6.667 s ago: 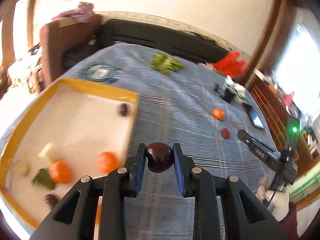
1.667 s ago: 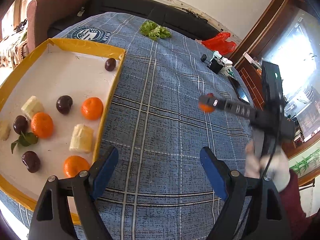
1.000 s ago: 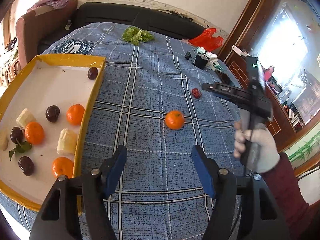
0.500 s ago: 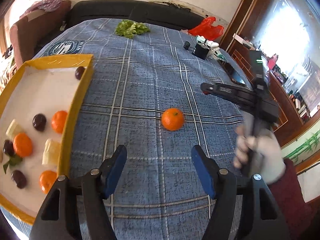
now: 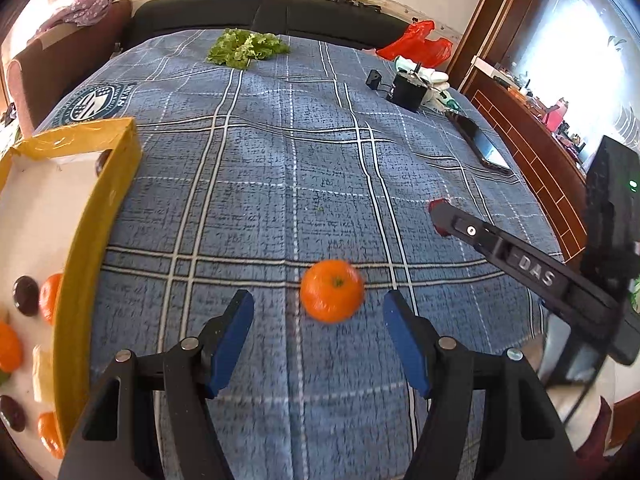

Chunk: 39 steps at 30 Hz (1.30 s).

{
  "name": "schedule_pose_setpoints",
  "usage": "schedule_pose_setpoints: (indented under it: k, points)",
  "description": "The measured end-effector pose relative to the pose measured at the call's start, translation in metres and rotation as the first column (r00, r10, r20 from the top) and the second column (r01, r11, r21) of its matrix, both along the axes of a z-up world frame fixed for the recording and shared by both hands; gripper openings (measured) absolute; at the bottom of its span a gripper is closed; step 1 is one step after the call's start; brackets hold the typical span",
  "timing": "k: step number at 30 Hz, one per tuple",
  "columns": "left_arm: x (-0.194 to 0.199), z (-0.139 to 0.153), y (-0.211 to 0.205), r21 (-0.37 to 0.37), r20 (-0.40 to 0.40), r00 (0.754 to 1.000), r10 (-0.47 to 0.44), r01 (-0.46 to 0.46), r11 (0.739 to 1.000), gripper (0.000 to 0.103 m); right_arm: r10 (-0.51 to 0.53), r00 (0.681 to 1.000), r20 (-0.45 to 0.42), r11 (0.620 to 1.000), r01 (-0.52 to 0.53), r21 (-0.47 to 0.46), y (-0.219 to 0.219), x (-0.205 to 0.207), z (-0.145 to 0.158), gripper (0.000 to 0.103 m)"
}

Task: Organize fruits
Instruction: 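Grasp the mandarin with the left gripper while the right grasps the red date, then carry the mandarin and red date over the tray with both grippers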

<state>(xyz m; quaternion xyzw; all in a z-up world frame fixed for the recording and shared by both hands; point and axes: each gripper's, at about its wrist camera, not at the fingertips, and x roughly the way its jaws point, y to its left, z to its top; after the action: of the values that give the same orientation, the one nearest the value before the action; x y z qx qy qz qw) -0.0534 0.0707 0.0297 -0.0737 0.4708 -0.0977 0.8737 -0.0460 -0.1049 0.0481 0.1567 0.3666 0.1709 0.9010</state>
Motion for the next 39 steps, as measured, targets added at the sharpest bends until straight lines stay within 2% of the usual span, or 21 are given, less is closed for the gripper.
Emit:
schedule_pose_setpoints:
  k: [8,14,16,17,23,27,31,33,39]
  points:
    - [0.011,-0.018,-0.019,0.028,-0.017,0.999,-0.030,0.031,0.999,0.066,-0.006,1.000,0.009,1.000,0.005,0.019,-0.002,-0.002,0.001,0.023]
    - [0.007,-0.019,-0.021,0.043,0.036,0.999,-0.027,0.026,0.999,0.065,-0.006,1.000,0.007,1.000,0.006,0.016,-0.001,-0.002,0.000,0.023]
    - [0.007,-0.019,-0.021,0.056,0.044,0.999,-0.011,0.008,0.998,0.050,-0.005,1.000,0.005,1.000,0.005,0.014,-0.001,-0.002,0.000,0.023]
    - [0.007,-0.019,-0.019,0.056,0.044,0.999,-0.005,0.003,0.998,0.037,-0.005,1.000,0.003,1.000,0.005,0.011,0.000,-0.002,-0.001,0.023]
    - [0.002,-0.015,-0.011,0.021,0.048,0.999,0.014,-0.015,1.000,0.037,-0.008,1.000,-0.005,1.000,0.008,0.014,-0.003,0.001,-0.003,0.023]
    - [-0.008,-0.008,-0.002,-0.013,0.062,0.997,0.036,-0.035,0.999,0.037,-0.049,0.999,-0.007,0.995,0.050,0.088,-0.026,0.003,-0.001,0.023]
    - [-0.021,-0.003,0.003,-0.045,0.066,0.997,0.044,-0.041,0.998,0.037,-0.020,0.999,-0.051,0.991,0.027,0.128,-0.029,0.008,-0.008,0.025]
    - [-0.027,-0.001,0.005,-0.053,0.068,0.997,0.046,-0.042,0.998,0.037,0.016,0.998,-0.062,0.995,-0.010,0.102,-0.018,0.009,-0.011,0.025]
    - [-0.047,0.011,0.016,-0.062,0.093,0.994,0.059,-0.053,0.997,0.037,0.050,0.997,-0.063,0.996,-0.054,-0.076,0.015,0.005,-0.018,0.026]
